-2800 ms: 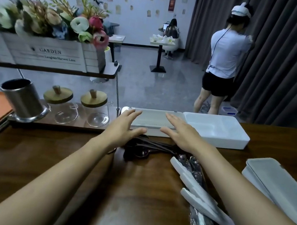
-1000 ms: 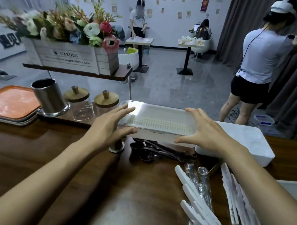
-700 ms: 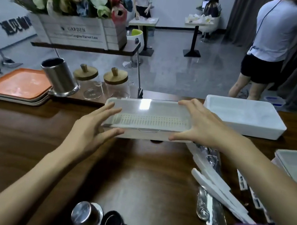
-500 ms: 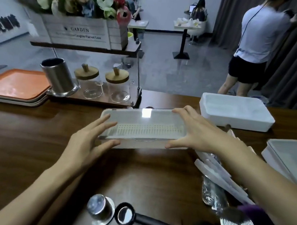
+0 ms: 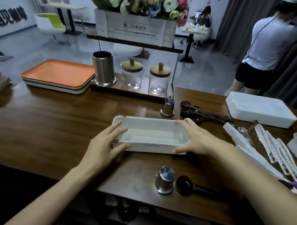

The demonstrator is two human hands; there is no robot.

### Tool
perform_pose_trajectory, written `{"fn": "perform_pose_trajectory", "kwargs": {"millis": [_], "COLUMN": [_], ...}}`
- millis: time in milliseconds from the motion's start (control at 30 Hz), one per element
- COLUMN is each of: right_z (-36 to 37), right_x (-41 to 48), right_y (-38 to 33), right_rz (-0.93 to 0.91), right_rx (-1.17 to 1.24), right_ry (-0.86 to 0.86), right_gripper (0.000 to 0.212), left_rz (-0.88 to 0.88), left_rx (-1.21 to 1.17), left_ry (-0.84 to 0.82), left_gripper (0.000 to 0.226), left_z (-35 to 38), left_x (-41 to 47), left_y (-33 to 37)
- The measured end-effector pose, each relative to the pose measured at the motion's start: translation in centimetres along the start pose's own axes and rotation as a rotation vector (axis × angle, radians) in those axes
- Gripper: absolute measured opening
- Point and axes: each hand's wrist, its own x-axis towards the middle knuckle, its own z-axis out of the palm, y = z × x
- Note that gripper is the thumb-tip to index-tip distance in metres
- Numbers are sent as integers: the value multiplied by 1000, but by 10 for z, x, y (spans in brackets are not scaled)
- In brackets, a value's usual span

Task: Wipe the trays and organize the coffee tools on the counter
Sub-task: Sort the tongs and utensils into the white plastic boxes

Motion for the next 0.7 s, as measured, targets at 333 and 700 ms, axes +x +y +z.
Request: {"fn": "perform_pose_trajectory", "kwargs": {"millis": [333,700], "right_z": [28,61], "right_x": [-29,-42], "right_y": [-21,-31], "right_rz": [99,66], "right_rx": [43,296], "right_ry": [402,408], "right_gripper": [63,55], "left_rz": [217,231], "left_rx": [159,147], "left_ry": [7,7], "left_gripper": [56,64], "left_z": [-6,9], "left_x": [-24,-9], "left_y": [-8,11]}}
